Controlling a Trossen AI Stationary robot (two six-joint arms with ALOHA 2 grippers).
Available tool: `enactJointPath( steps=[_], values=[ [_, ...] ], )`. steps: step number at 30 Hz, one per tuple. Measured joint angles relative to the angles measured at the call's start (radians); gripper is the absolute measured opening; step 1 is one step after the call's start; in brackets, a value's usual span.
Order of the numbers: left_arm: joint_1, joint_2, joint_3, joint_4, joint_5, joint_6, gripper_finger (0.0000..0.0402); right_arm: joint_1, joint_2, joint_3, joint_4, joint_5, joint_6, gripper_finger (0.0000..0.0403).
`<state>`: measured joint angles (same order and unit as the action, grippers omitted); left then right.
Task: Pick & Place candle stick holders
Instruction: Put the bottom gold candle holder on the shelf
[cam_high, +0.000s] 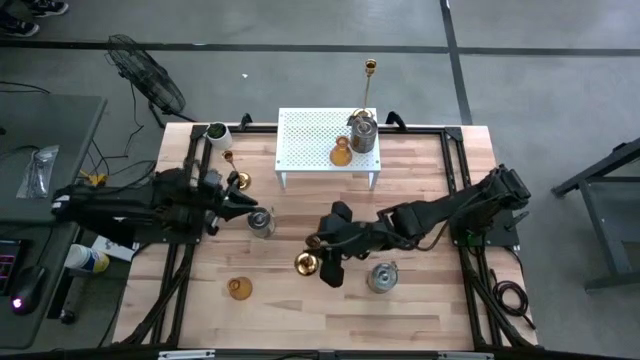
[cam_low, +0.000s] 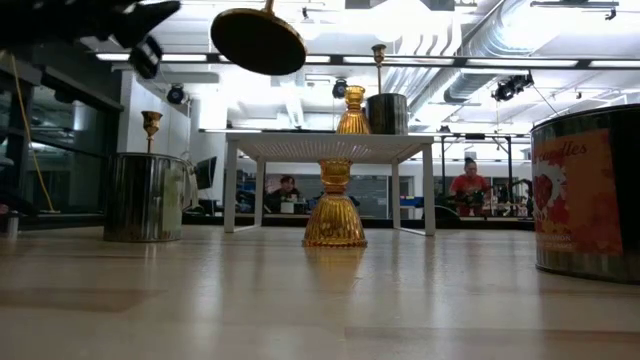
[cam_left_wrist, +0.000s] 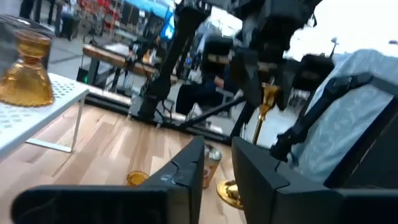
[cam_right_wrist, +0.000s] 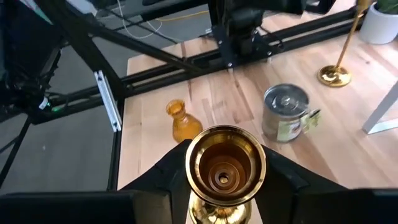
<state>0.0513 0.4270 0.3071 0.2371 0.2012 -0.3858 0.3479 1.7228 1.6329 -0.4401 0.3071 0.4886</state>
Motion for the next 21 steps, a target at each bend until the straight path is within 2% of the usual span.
enactJointPath(
  steps=[7,13,21],
  values=[
    [0.000,0.290,0.179,-0.001,0.050,0.042,0.0126,-0.049,-0.009,0.000,-0.002,-0.028,-0.028,0.0120],
    [0.000,0.498,0.314,0.001,0.134,0.041,0.0142,-0.089,-0.009,0.000,-0.001,-0.048,-0.051,0.0138],
    [-0.001,0.665,0.404,-0.001,0.218,0.024,0.0144,-0.126,-0.009,0.000,0.000,-0.055,-0.051,0.0122]
  ],
)
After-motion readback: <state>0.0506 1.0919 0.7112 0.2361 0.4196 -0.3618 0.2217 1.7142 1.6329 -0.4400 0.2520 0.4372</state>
